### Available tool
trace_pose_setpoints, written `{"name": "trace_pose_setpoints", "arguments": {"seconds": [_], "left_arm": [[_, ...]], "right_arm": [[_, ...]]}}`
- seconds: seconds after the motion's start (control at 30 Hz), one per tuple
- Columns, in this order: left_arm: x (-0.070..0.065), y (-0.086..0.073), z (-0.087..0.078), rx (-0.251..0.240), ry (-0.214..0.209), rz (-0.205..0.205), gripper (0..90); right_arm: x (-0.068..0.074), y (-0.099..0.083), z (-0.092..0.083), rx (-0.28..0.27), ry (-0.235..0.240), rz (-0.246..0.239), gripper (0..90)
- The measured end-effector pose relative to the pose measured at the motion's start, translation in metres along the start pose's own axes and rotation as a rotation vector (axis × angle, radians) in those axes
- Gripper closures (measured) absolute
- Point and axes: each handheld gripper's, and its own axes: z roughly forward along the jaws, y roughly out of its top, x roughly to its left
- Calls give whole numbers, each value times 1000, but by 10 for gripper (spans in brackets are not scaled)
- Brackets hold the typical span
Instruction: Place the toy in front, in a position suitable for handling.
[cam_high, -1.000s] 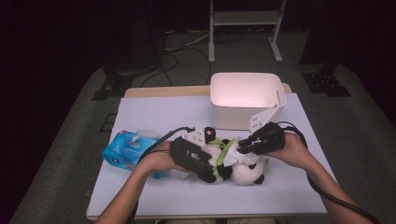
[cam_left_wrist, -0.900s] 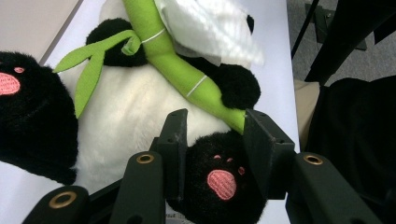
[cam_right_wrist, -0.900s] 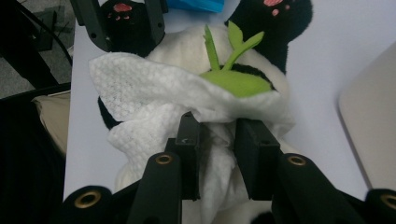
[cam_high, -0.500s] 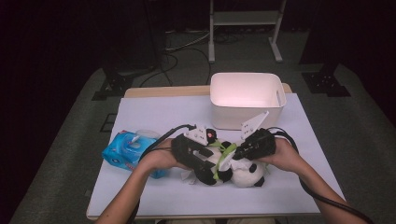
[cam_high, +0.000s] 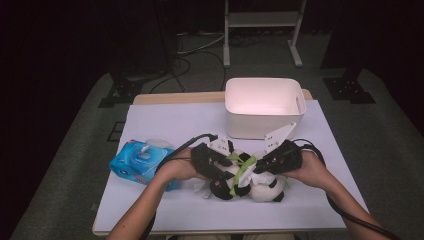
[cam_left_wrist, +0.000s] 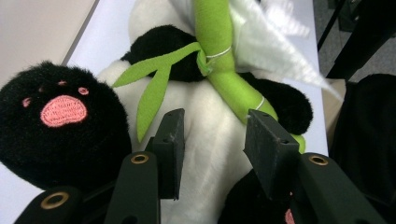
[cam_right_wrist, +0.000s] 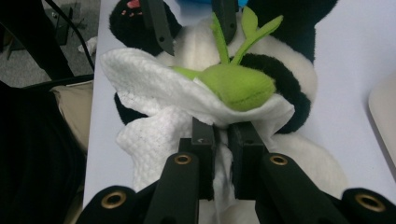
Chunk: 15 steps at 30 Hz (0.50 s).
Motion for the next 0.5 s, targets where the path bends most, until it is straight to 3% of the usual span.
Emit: {"name": "trace_pose_setpoints", "arguments": {"seconds": [0.17, 0.33, 0.5], "left_arm": [[-1, -1, 0, 8, 14, 2, 573], [-1, -2, 1, 3, 23, -7, 572], [0, -2, 1, 13, 24, -1, 572]], "right_arm": [[1, -7, -10, -28, 3, 15, 819], [1, -23, -27, -36, -23, 45, 821], [-2, -52, -38, -18, -44, 109, 821]]}}
